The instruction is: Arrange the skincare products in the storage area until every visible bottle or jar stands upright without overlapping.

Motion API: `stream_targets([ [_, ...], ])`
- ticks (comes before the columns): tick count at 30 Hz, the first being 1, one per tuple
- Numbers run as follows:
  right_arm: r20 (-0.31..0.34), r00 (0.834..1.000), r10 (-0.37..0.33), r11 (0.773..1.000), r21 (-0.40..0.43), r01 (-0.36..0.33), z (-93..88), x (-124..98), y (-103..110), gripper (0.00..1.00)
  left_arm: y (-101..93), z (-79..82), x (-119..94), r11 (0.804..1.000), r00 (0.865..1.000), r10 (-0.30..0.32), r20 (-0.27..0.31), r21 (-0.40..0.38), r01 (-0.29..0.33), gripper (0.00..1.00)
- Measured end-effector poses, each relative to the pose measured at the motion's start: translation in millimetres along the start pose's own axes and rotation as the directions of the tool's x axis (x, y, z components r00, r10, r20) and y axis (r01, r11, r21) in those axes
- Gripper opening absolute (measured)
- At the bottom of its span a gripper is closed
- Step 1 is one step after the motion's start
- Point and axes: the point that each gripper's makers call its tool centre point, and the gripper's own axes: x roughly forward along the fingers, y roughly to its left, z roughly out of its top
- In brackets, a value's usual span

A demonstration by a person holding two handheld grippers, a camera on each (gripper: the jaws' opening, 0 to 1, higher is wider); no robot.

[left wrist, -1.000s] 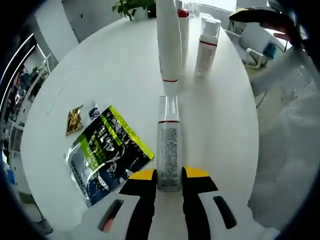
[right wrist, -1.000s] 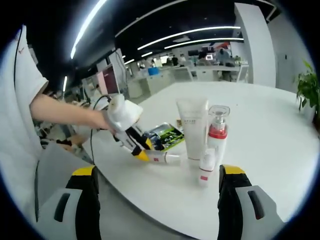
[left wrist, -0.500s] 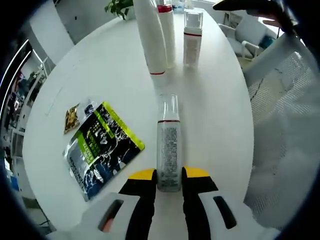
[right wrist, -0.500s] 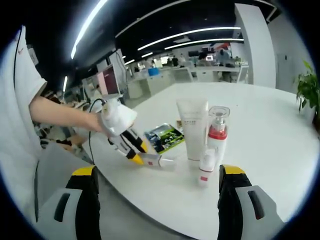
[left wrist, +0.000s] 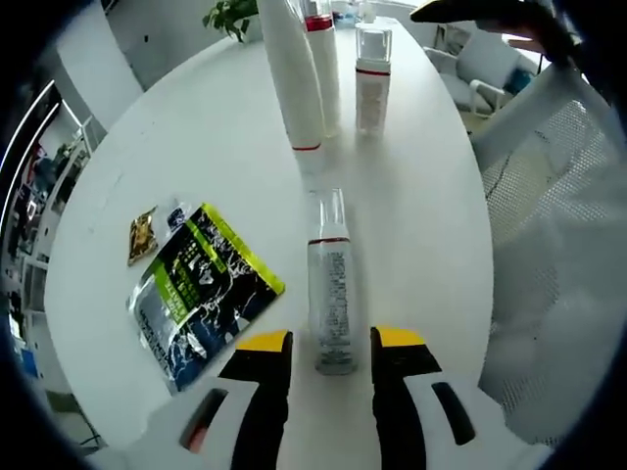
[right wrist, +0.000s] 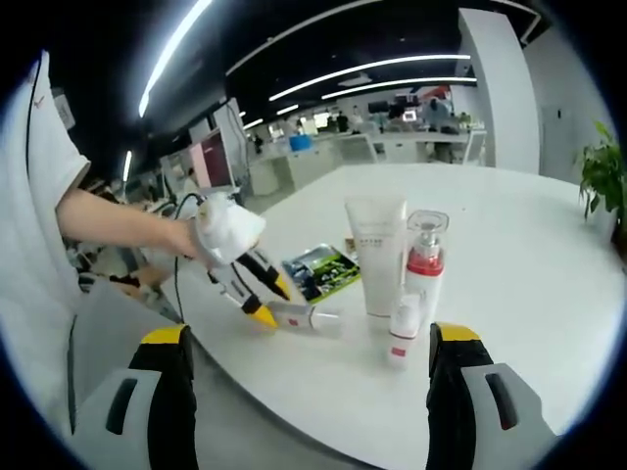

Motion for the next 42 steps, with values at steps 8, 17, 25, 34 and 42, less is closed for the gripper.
stream_targets([
  [8, 0.008, 1.000, -0.008, 1.000, 0.006, 0.008, 1.5, -1.0, -1.5, 0.99, -2.3, 16.8, 7.7, 0.999, 0.998, -0.033, -0.048, 0.030, 0.035, 0.36],
  [17, 0.016, 1.000, -0.017, 1.000, 0.011, 0.017, 2.4, -1.9, -4.0, 0.99, -5.4, 21.1, 12.5, 0.997, 0.991, -0.070, -0.113, 0.032, 0.074, 0.35],
  [25, 0.017, 1.000, -0.018, 1.000, 0.014, 0.018, 2.2, -1.9, -4.6, 0.99, -7.0, 20.6, 18.2, 0.995, 0.985, -0.088, -0.149, 0.037, 0.094, 0.34],
  [34, 0.012, 1.000, -0.015, 1.000, 0.014, 0.015, 1.7, -1.6, -3.6, 0.99, -13.3, 23.6, 18.2, 0.991, 0.981, -0.119, -0.152, 0.037, 0.126, 0.27],
  [42, 0.010, 1.000, -0.011, 1.000, 0.014, 0.011, 1.6, -1.4, -2.8, 0.99, -12.2, 21.9, 17.1, 0.994, 0.981, -0.110, -0.160, 0.004, 0.112, 0.25],
])
